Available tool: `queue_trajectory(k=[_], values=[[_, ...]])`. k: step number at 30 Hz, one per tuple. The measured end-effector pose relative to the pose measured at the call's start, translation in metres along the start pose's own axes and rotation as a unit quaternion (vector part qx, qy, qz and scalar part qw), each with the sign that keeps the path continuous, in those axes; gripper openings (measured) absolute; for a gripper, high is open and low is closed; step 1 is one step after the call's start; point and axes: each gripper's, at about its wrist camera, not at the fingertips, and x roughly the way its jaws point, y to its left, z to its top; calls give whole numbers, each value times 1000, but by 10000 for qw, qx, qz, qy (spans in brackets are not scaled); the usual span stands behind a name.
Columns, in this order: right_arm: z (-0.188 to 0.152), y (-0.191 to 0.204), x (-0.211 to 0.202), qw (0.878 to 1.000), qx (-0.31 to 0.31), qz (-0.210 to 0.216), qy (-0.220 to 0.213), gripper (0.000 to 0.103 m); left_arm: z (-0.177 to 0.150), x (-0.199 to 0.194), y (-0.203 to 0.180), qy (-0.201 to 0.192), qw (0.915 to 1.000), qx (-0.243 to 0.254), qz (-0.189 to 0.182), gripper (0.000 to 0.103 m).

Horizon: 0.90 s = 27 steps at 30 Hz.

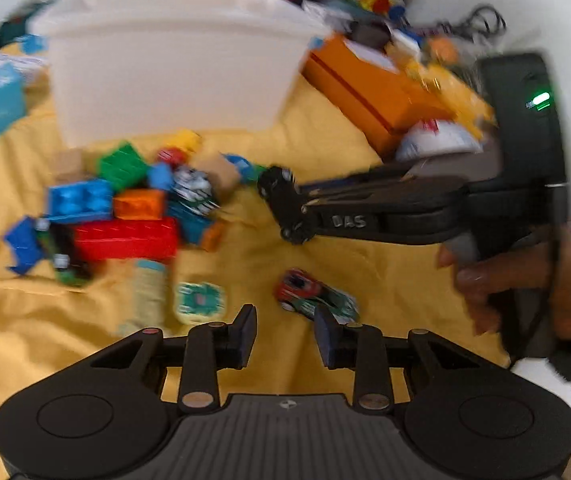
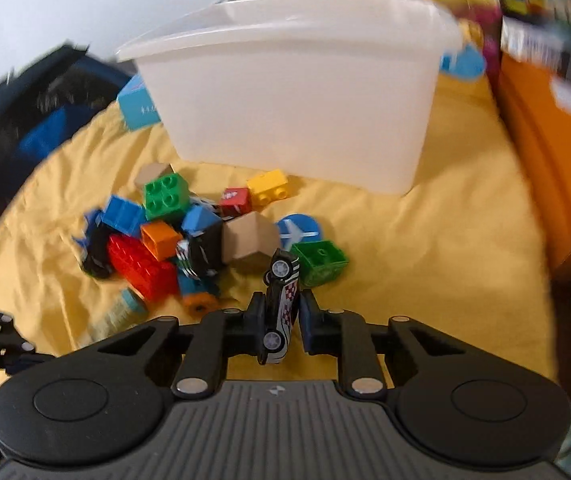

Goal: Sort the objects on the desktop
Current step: 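Grasp black-and-white toy car with right tool while left tool approaches red-green car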

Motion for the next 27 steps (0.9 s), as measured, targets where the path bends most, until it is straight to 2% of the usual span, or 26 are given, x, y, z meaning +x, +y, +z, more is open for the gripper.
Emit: queue_trajectory(k=[4, 6, 8, 9, 11, 13, 16, 18, 22, 23, 24, 25, 27], values=[[-14, 1, -19, 9952, -881, -420, -19, 20, 5, 17, -5, 275, 9981, -364, -414, 36], [-24, 7, -22, 9869, -1431, -737, -74, 20, 10, 23, -11, 391, 9976, -392, -413, 40], [-38, 9, -19, 9763, -1935, -965, -48, 20, 10, 29, -18, 495, 9973, -381, -392, 40], [-45, 11, -15, 9716, -2134, -1027, 8, 20, 10, 31, -21, 548, 9967, -402, -442, 40], [-56, 12, -15, 9698, -2269, -900, 35, 19, 10, 35, -24, 606, 9958, -464, -503, 42], [-60, 9, -18, 9756, -2088, -683, 28, 20, 10, 40, -27, 762, 9948, -566, -355, 43], [-62, -1, -26, 9832, -1777, -415, -36, 20, 12, 44, -25, 806, 9925, -833, -393, 44], [-63, -10, -32, 9883, -1505, -210, -95, 20, 15, 47, -26, 788, 9926, -875, -288, 50], [-66, -25, -46, 9939, -1076, -7, -257, 24, 17, 56, -31, 812, 9930, -854, -19, 49], [-66, -28, -48, 9948, -973, 20, -288, 24, 17, 56, -31, 809, 9934, -815, 2, 46], [-66, -31, -49, 9957, -866, 34, -317, 26, 17, 56, -36, 790, 9945, -666, 156, 27], [-66, -33, -48, 9964, -785, 52, -321, 26, 17, 57, -38, 804, 9950, -541, 254, 21], [-65, -35, -49, 9968, -712, 71, -347, 26, 15, 56, -38, 820, 9953, -444, 258, 18]])
